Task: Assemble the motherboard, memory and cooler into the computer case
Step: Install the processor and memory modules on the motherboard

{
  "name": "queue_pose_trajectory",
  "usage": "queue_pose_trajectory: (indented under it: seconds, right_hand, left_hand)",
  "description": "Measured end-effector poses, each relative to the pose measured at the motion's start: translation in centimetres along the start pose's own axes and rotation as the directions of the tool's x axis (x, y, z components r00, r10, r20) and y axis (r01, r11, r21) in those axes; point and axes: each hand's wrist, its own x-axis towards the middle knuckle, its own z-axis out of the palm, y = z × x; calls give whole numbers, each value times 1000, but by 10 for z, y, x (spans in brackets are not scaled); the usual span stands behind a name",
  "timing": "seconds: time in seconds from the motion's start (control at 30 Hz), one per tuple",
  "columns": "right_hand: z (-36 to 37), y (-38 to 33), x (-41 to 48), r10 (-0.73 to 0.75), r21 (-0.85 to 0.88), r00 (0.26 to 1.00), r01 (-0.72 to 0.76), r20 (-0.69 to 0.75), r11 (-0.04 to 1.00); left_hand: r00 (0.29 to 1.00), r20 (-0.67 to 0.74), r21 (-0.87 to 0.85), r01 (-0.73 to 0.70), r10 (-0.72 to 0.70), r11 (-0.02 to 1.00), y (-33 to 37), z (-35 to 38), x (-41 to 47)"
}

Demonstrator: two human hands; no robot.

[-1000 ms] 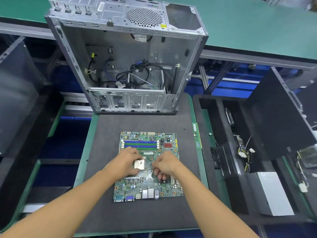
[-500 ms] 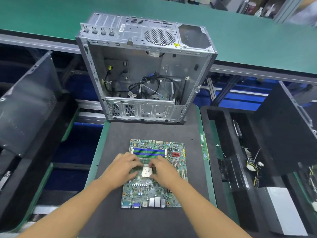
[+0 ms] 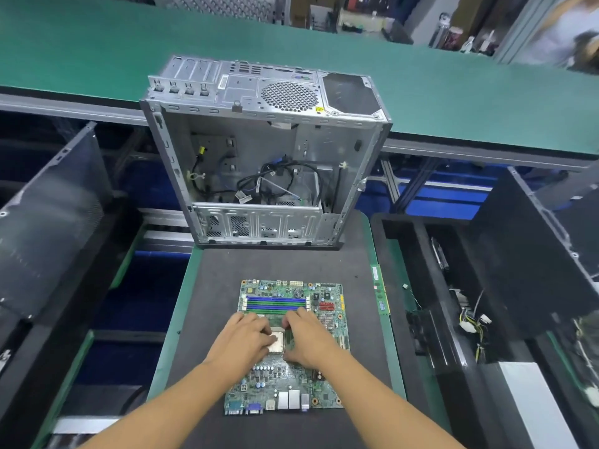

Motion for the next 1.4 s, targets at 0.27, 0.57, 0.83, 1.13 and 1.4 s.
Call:
queue_pose_trajectory:
  seconds: [0.27, 0.57, 0.83, 1.13, 1.4]
  right_hand:
    - [-9, 21, -30, 50, 173, 992, -29, -115, 984]
    - [-48, 133, -73, 502, 483, 823, -337, -266, 808]
    - [-74, 177, -30, 545, 390, 777, -418, -315, 821]
    - [-69, 171, -2, 648, 321, 728, -573, -222, 754]
    - [-75, 173, 12, 817, 549, 572, -664, -63, 507]
  left_hand:
    - [970, -119, -342, 160, -212, 926, 4, -13, -4]
    - [960, 167, -472, 279, -226, 836, 69, -31, 60]
    - [945, 195, -426, 321, -261, 846, 102, -21, 93]
    - [932, 182, -483, 362, -312, 797, 99, -25, 98]
    - [932, 179, -517, 362, -315, 776, 96, -21, 89]
